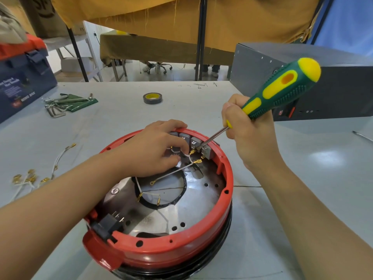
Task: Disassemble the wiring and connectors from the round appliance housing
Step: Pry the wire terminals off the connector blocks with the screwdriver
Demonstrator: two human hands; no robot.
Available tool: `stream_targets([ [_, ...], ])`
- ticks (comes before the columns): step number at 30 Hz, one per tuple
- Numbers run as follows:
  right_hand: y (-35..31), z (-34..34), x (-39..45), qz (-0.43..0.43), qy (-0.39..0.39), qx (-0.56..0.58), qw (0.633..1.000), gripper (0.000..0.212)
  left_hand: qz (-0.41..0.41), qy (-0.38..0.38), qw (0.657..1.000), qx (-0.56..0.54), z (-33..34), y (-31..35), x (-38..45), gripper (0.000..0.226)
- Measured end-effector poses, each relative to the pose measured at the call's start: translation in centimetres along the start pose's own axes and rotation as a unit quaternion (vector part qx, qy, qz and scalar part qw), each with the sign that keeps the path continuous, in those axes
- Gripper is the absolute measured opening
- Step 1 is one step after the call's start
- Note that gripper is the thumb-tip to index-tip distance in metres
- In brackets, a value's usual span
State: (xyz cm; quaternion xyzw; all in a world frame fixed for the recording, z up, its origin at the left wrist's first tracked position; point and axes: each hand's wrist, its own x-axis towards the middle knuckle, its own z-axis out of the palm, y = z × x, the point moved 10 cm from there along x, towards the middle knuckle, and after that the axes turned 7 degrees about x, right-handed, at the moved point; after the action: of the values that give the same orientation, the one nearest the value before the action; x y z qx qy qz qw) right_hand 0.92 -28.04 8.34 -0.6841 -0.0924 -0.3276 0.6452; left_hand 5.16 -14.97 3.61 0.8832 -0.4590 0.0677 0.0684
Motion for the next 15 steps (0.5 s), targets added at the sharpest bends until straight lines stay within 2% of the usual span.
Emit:
stream_targets([
  [10,0.1,-0.49,-0.47,0.008,0.057,-0.005,0.998,0.03,-0.001,-0.002,1.0,0.005,0.1,-0.06,0.14,0.023],
  [15,0.13,-0.48,-0.59,0.004,0.06,-0.007,0.998,0.029,-0.003,-0.004,1.0,0.011,0.13,-0.06,0.15,0.022],
])
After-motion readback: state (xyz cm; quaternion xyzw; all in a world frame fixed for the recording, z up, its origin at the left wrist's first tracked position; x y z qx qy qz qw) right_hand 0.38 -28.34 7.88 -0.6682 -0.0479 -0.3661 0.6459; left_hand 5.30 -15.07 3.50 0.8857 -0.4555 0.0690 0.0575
